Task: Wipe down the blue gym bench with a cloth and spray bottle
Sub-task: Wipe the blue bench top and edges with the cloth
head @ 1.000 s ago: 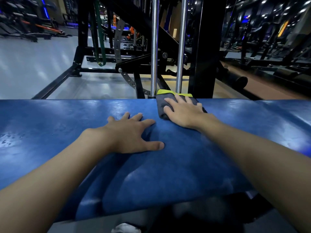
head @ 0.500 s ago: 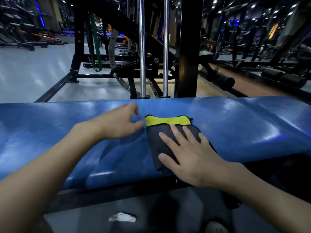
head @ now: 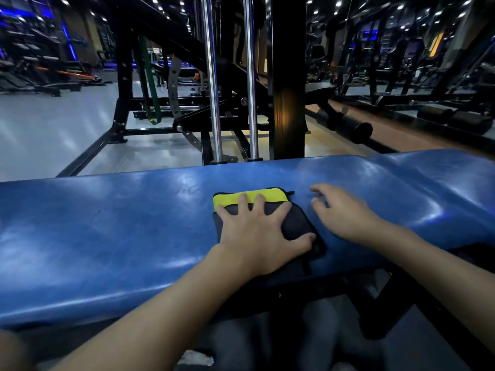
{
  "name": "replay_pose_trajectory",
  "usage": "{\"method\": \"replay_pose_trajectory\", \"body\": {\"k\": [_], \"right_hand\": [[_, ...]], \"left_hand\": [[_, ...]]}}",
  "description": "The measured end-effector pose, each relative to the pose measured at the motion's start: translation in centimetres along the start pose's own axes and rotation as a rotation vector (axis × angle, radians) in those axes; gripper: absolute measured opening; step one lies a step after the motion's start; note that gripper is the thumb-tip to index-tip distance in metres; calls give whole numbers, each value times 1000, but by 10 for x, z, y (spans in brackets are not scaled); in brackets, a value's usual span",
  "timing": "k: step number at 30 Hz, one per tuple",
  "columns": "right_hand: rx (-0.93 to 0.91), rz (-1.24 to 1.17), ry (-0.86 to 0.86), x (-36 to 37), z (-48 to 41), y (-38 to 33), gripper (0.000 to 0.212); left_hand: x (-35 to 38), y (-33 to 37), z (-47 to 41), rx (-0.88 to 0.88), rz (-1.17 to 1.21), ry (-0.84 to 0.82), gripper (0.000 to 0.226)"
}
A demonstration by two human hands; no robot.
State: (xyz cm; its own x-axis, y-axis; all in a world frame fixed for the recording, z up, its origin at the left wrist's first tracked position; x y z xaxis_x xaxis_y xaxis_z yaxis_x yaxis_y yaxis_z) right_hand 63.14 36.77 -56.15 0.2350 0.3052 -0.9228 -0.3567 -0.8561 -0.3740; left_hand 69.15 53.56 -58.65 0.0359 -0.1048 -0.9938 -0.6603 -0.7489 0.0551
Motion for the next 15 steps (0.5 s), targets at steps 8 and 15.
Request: {"method": "replay_pose_trajectory", "body": {"k": [8,15], "right_hand": [[-81,168,-64,28,-31,4,49],[-97,208,-57,36,-31,6,55]], "left_hand": [[-1,-45,-76,-72,41,-86,86],[-5,-82,-165,-153,42,-106,92]]}}
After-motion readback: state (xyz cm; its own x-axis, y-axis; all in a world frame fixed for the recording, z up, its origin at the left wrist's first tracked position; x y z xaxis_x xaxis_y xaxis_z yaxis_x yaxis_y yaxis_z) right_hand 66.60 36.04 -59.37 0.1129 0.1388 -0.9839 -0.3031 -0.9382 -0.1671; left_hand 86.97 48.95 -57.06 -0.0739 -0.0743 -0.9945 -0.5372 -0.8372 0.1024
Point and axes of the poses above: each hand's wrist, its own z-axis away from the middle knuckle, its own x-axis out of the palm, y = z × x, the point moved 1 cm from there along -z, towards the middle knuckle, and after that the axes turned 3 degrees about -x, right-handed, at the moved point
